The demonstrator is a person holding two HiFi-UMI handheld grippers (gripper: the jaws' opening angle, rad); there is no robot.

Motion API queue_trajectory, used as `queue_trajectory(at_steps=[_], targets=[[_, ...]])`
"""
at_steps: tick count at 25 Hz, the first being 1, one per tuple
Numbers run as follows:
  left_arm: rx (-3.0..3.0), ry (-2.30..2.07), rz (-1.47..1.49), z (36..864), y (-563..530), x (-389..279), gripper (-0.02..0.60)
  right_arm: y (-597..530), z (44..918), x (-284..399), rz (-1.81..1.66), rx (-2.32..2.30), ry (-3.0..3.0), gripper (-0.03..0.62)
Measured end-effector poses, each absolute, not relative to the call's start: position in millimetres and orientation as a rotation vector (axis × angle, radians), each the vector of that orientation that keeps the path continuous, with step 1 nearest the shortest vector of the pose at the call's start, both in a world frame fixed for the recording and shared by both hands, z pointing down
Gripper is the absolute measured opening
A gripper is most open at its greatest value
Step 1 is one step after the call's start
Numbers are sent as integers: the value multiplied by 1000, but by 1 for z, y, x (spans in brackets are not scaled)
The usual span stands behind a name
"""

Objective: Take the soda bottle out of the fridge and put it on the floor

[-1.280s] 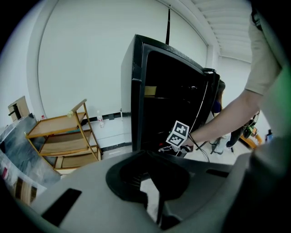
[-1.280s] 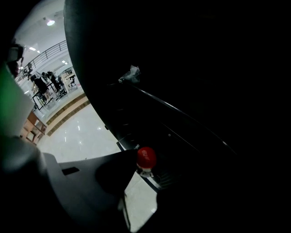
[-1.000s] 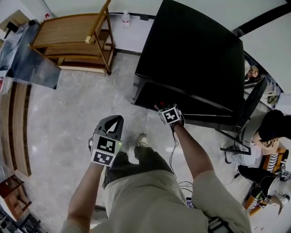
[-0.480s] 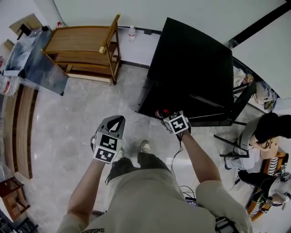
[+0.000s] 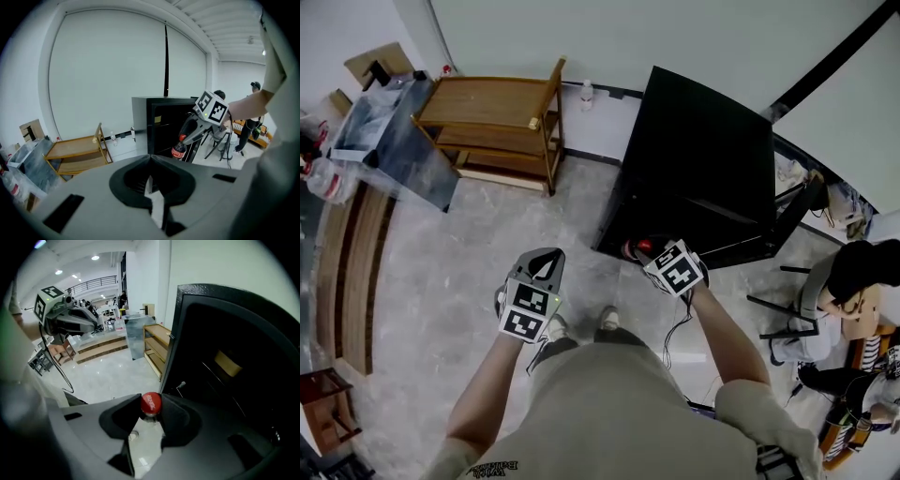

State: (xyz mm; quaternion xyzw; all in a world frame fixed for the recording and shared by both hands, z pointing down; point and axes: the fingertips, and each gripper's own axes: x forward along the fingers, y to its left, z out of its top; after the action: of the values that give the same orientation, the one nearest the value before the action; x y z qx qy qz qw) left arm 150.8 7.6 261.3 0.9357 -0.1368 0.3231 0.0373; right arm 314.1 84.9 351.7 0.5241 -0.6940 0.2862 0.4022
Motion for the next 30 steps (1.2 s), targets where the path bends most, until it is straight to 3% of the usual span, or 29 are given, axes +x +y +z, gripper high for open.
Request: queue_trajectory(at_steps=[13,30], targets=[[2825,-536,1041,264,-3,94,6,66,349,258,637,1137,-1795,112],[2609,-843,1090,285,-16,-29,6,5,360,129,465,824,-1918,112]])
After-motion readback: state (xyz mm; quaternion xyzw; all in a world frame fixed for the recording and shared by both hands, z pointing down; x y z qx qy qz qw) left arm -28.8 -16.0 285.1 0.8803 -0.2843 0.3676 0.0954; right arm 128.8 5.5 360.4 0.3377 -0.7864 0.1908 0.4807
